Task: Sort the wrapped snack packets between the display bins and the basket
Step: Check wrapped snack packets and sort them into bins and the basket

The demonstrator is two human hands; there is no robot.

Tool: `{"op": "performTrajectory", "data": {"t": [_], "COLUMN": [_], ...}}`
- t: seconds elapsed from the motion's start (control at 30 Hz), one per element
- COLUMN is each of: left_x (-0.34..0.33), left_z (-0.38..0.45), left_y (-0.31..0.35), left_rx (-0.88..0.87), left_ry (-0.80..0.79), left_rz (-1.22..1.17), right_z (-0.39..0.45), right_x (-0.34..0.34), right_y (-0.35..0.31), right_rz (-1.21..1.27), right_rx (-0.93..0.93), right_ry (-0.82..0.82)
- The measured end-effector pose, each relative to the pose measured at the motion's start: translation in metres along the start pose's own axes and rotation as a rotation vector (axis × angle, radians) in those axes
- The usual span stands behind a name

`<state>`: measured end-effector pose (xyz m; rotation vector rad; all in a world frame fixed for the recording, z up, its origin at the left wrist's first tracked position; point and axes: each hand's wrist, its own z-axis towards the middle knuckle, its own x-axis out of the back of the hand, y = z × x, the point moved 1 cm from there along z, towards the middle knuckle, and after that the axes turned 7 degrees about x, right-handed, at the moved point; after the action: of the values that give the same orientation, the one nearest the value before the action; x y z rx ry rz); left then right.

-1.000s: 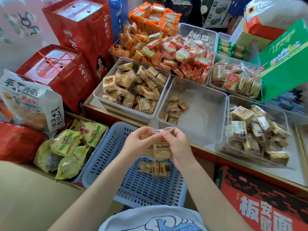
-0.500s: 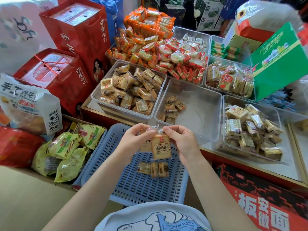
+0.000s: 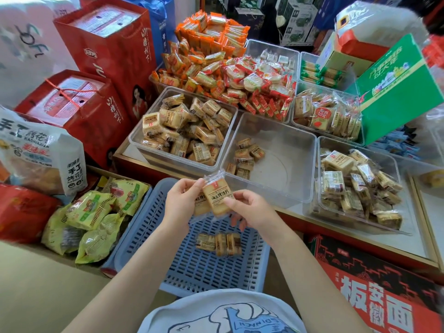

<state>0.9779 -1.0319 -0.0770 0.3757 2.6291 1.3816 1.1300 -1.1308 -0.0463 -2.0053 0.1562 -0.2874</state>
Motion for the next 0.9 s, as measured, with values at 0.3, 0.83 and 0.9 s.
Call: {"op": "performTrajectory", "data": {"t": [0.3, 0.83, 0.9], "left_x": [-0.017, -0.020, -0.017], "left_z": [-0.018, -0.018, -0.015], "left_y": [-0.004, 0.002, 0.000], "left_rx": [0.002, -0.170, -0.154], "left_ry": [-0.223, -0.197, -0.150], "left_rz": [0.100, 0.241, 0.237], "right_z": [0.001, -0.001, 0.001], "right_x": [0.006, 0.009, 0.012], "right_y": [-0.001, 0.004, 0.003], "right_rz": [0.199, -0.068, -0.132], "right_rx": [0.153, 0.275, 0.284], "right_ry": [0.334, 0.451, 0.481]}}
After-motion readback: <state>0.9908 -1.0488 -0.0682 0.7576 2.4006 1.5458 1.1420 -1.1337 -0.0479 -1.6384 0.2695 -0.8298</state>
